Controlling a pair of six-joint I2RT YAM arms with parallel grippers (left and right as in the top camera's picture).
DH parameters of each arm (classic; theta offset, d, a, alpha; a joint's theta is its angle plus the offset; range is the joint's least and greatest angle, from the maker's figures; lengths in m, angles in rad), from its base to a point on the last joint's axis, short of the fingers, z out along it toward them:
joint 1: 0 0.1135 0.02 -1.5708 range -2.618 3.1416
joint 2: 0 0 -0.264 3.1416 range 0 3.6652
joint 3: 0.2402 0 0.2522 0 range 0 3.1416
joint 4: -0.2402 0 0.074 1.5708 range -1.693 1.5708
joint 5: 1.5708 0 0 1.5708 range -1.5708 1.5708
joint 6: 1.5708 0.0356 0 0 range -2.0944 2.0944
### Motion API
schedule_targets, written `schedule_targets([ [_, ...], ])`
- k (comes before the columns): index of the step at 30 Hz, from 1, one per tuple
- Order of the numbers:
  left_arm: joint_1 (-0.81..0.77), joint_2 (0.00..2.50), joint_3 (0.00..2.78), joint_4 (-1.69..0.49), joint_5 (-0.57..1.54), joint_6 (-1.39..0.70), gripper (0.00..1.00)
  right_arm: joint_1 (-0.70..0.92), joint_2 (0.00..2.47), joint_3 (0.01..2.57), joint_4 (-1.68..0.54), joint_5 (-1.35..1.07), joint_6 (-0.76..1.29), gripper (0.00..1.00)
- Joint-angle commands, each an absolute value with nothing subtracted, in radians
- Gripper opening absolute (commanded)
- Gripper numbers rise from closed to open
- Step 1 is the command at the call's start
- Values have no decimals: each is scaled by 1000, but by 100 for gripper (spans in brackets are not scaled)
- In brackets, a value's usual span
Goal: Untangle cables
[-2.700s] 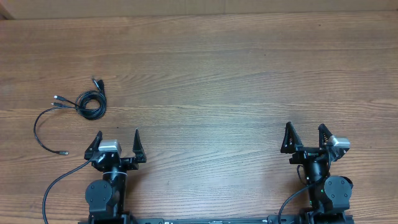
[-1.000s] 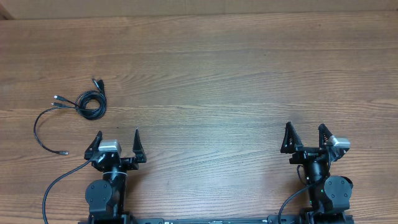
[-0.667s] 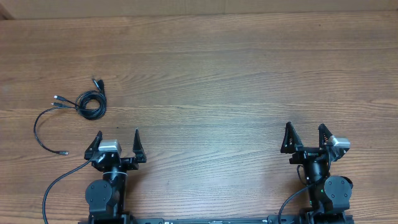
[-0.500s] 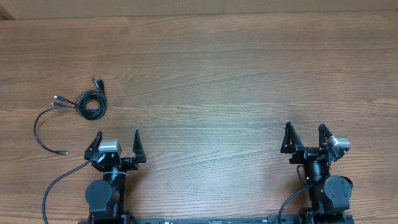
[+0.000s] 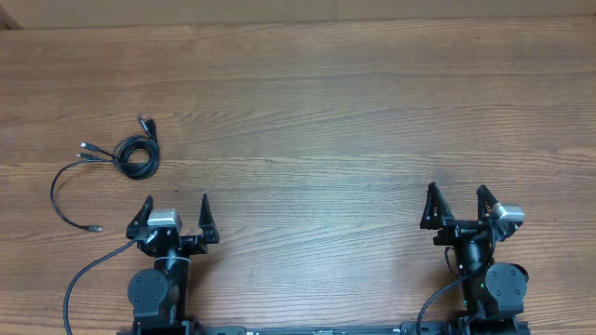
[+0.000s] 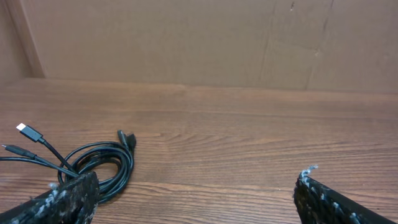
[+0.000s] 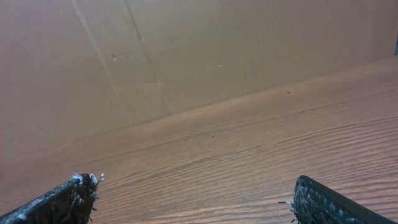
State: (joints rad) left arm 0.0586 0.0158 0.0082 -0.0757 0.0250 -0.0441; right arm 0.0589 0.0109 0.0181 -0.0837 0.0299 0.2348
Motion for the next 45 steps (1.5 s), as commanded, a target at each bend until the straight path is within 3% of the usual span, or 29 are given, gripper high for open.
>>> schedule_targets([
  [1,54,4,5,-78,18,-22,100,55,3,8,-81,28,231,100],
  [32,54,4,5,-78,18,-22,99,55,3,8,-81,28,231,100],
  [45,54,4,5,-78,18,-22,100,55,3,8,-66,144,228,100],
])
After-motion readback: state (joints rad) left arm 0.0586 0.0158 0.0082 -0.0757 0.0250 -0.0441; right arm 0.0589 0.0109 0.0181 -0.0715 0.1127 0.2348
